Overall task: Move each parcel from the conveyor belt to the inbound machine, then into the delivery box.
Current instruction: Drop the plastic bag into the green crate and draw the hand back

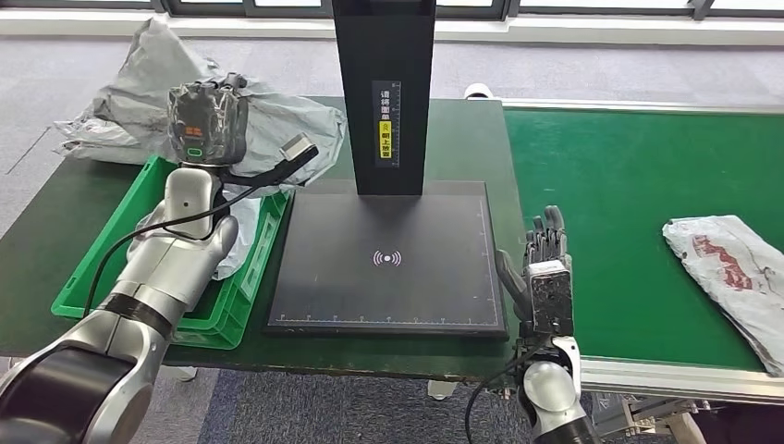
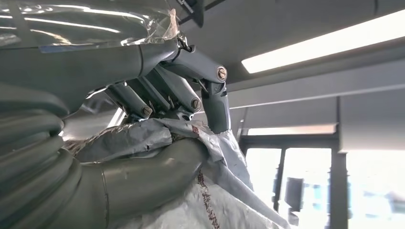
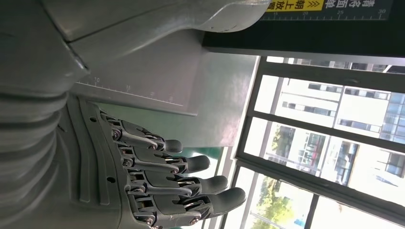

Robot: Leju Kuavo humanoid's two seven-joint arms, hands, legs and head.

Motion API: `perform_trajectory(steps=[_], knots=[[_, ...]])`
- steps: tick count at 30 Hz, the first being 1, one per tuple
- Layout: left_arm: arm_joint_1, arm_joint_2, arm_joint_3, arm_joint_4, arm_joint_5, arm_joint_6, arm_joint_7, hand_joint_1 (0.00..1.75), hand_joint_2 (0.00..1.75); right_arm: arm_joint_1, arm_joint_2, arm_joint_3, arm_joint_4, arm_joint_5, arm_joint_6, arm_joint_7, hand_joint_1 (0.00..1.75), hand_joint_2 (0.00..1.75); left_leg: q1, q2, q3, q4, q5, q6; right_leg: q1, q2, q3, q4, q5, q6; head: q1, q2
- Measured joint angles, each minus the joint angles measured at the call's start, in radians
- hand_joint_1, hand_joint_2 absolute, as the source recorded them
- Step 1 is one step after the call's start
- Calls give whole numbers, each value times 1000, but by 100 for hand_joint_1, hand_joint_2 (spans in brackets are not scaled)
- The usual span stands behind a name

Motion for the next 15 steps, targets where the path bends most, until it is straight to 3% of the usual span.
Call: perform_trajectory(steps=[2,5,9,12,15], knots=[[-4,14,12,34,-10,-46,22,175,175,-8,-1,0,8,-3,1,0,0,175,0,-1,-1,0,0,0,0,-1,0,0,0,0,0,0],[-15,36,26,120,-15,-210,67,171,175,-33,-2,0,30,-9,10,0,0,175,0,-1,-1,0,0,0,0,0,0,0,0,0,0,0],[-19,54,49,244,1,-377,88,2,175,-55,-4,0,66,-12,20,3,0,175,0,1,-1,0,0,0,0,2,-1,0,1,0,0,0],[-21,58,63,311,15,-492,101,0,175,-56,-5,0,79,-12,28,4,0,175,0,0,-1,0,0,0,0,1,-1,0,0,0,0,0],[-24,58,83,346,45,-531,102,0,175,-53,-6,0,84,-12,35,8,0,175,0,0,-1,0,0,0,0,1,-1,0,0,-1,0,0]])
